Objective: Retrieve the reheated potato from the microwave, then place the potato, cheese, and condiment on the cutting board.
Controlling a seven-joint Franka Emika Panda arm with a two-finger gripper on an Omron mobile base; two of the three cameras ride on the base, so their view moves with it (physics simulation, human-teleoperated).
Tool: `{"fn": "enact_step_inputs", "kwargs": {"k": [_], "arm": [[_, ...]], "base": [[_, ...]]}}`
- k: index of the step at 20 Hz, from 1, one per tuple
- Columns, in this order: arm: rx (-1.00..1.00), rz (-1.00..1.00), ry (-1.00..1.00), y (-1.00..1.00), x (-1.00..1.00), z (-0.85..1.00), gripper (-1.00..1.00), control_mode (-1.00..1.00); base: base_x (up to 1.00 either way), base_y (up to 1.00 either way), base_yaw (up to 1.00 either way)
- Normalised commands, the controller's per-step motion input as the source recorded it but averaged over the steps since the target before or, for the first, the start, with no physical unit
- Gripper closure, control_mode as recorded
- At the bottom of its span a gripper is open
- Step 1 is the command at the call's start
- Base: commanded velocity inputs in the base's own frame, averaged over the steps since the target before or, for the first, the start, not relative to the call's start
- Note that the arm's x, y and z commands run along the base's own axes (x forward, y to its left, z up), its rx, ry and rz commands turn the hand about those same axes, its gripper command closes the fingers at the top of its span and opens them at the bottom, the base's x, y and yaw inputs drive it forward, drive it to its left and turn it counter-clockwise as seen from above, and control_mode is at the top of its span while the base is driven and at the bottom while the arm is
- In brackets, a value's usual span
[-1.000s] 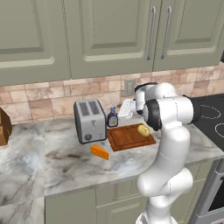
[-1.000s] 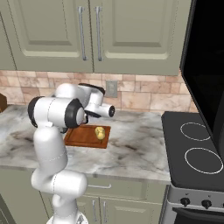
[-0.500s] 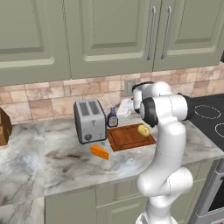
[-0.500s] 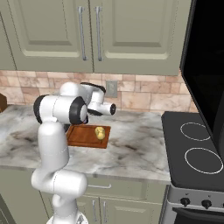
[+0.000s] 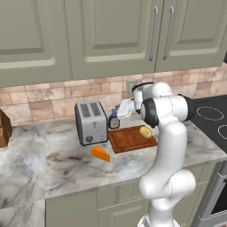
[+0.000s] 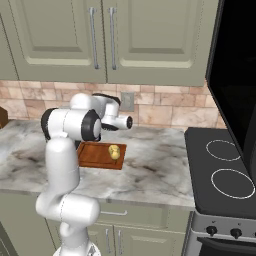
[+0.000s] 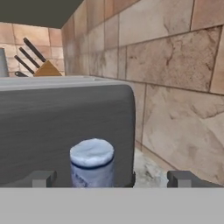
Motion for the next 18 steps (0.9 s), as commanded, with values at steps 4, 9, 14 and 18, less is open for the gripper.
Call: {"fn": "enact_step_inputs", "kwargs": {"k": [4,9,14,18], "arm": [[0.00,0.04,0.01,0.21,0.00,0.00,-1.00,-1.00],[0.00,0.01,0.02,0.17,0.05,-0.02,-1.00,-1.00],[0.00,0.00,0.06,0.08,0.09,-0.03,1.00,-1.00],[0.00,0.00,0.07,0.00,0.01,-0.04,1.00,-1.00]], "base": [[0.00,0.00,0.00],[0.00,0.00,0.00],[0.00,0.00,0.00],[0.00,0.00,0.00]]}}
